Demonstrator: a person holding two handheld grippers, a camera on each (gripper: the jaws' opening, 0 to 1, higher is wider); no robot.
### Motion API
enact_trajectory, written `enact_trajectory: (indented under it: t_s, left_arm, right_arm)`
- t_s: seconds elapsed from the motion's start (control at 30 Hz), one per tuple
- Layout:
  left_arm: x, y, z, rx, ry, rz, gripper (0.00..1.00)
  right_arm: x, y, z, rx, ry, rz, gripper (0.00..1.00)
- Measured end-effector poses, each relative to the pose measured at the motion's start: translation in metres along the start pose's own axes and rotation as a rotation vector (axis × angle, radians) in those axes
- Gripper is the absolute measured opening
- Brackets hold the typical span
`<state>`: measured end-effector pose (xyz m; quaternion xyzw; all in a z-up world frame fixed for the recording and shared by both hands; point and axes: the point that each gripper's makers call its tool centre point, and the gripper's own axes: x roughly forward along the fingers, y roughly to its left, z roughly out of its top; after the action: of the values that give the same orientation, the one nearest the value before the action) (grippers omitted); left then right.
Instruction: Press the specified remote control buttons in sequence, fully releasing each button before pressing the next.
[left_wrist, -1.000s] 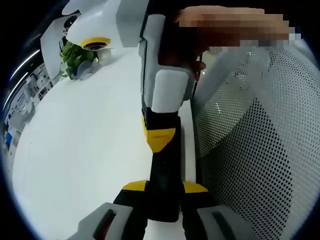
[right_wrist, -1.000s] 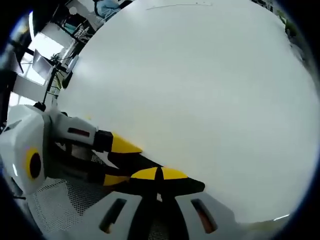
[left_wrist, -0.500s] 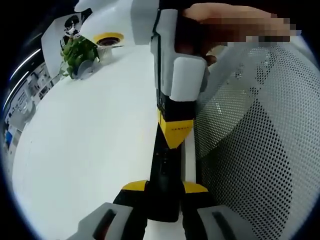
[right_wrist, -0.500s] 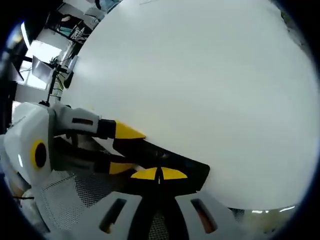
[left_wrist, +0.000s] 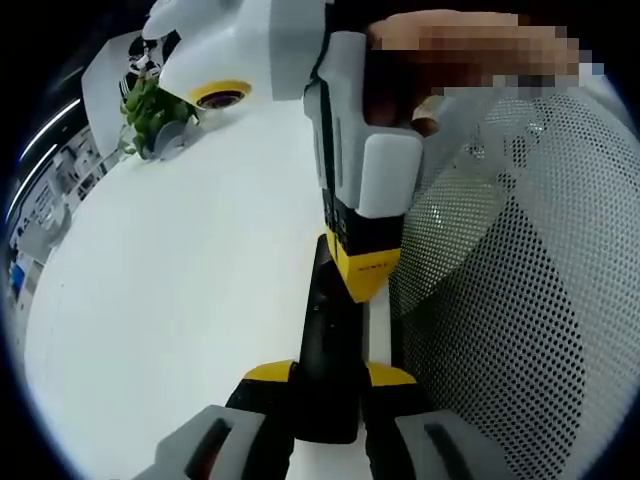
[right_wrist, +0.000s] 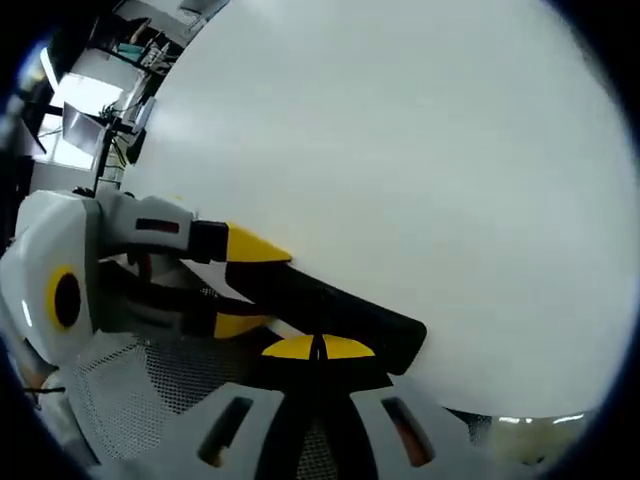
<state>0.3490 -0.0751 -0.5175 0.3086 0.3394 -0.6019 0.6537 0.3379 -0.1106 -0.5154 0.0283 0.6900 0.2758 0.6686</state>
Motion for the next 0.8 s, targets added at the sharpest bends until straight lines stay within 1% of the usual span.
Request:
enact_trajectory:
  t_s: [0.2,0.37,0.47,0.57,0.7,0.8]
  left_arm:
    - [0.0,0.0,0.0,0.01,-0.006,-0.003,0.25]
    - [0.0,0.0,0.0,0.012,-0.019,-0.007,0.24]
    - [0.0,0.0,0.0,0.011,-0.019,-0.007,0.24]
    - [0.0,0.0,0.0,0.009,-0.025,-0.007,0.23]
    - [0.0,0.0,0.0,0.009,-0.03,-0.008,0.23]
    - [0.0,0.0,0.0,0.011,-0.029,-0.008,0.23]
  right_arm:
    - [0.0,0.0,0.0,-0.018,0.002,-0.003,0.0]
    - [-0.002,0.002,0.002,0.016,0.007,0.039,0.0]
    - [-0.005,-0.001,0.007,0.026,-0.007,0.031,0.0]
    - [-0.008,-0.001,0.013,0.043,-0.017,0.037,0.0]
    - [-0.012,-0.003,0.022,0.033,-0.023,0.02,0.0]
    - [-0.012,-0.002,0.029,0.033,-0.015,0.015,0.0]
